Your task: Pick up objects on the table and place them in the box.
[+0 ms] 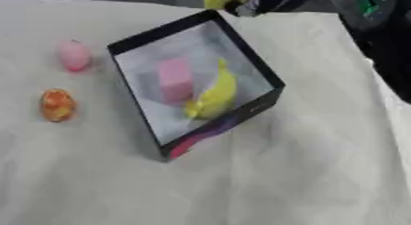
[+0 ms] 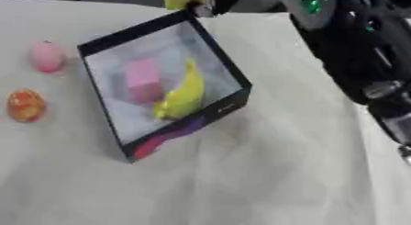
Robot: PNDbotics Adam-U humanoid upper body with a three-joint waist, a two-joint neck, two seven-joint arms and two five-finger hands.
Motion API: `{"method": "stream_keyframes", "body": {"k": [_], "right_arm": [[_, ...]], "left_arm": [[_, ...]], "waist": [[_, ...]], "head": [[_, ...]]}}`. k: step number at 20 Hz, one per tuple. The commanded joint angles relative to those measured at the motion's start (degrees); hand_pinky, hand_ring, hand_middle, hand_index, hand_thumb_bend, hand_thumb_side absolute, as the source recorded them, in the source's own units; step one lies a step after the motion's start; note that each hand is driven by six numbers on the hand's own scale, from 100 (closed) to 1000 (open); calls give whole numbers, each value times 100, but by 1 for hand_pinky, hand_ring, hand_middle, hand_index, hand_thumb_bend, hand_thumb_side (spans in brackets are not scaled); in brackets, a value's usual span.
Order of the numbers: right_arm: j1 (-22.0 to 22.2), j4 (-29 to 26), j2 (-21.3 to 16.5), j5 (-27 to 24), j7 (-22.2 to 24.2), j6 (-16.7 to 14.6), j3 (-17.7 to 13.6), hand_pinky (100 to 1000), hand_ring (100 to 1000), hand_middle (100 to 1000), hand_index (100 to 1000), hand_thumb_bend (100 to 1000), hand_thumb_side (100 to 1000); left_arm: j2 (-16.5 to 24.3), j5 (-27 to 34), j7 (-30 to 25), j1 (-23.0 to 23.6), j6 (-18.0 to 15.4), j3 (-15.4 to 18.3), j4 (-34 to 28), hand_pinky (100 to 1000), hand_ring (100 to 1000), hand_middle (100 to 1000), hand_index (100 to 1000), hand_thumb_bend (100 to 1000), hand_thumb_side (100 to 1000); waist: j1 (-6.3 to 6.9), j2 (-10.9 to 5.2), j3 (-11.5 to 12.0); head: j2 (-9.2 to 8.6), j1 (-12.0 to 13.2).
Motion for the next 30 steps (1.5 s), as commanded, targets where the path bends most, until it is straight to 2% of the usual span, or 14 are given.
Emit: {"method": "stream_keyframes", "body": {"k": [1,4,9,12,14,16,17,19,20,23,26,28,30], "right_arm": [[-192,566,196,481,-165,-300,-153,775,593,459,580,185,303],[-240,956,461,785,-309,-473,-234,777,593,459,581,174,300],[-258,1293,723,1089,-483,-654,-288,796,597,460,582,172,306],[-231,1421,782,1242,-548,-687,-320,803,602,466,590,193,322],[-216,1478,801,1346,-578,-707,-338,813,622,490,621,241,347],[-203,1496,806,1474,-593,-729,-333,830,686,564,721,317,428],[-193,1498,803,1560,-575,-750,-314,843,751,652,804,377,496],[-166,1495,796,1734,-500,-826,-293,872,825,762,888,437,567],[-149,1484,787,1814,-458,-861,-293,894,863,803,913,460,610],[-116,1426,753,2020,-331,-888,-317,941,915,856,958,450,714],[-83,1374,729,2130,-286,-822,-361,961,926,868,976,449,694],[-62,1314,728,2063,-305,-776,-402,958,912,855,973,455,614],[-59,1094,656,1765,-426,-695,-432,953,901,846,970,460,524]], "left_arm": [[162,3,-23,-72,-10,26,-131,874,915,965,950,233,1000],[152,-1,-41,-106,1,10,-132,874,915,966,950,233,1000],[146,-12,-59,-144,16,1,-132,874,915,966,950,234,1000],[135,-27,-64,-145,29,2,-125,875,915,966,950,233,1000],[127,-37,-66,-148,37,3,-121,875,915,966,950,234,1000],[121,-43,-68,-154,45,2,-118,875,914,966,950,234,1000],[119,-45,-70,-157,48,2,-116,875,914,967,950,234,1000],[113,-46,-72,-155,52,3,-113,876,914,967,951,234,1000],[109,-47,-73,-149,55,3,-109,876,914,967,951,234,1000],[100,-54,-77,-124,62,5,-97,876,914,967,951,235,1000],[94,-48,-79,-117,60,7,-95,877,914,967,952,235,1000],[92,-43,-79,-101,59,7,-91,877,914,967,952,233,1000],[90,-43,-77,-67,60,11,-82,877,914,968,952,234,1000]], "waist": [[-63,-48,29],[-79,-9,59],[-126,40,97],[-150,63,91],[-166,74,85],[-179,81,86],[-185,81,89],[-189,76,96],[-187,73,94],[-179,56,78],[-168,36,59],[-152,17,35],[-135,-23,-5]], "head": [[-122,-66],[-145,-120],[-192,-183],[-207,-188],[-215,-186],[-217,-181],[-214,-178],[-203,-175],[-201,-169],[-183,-154],[-170,-141],[-157,-131],[-115,-123]]}}
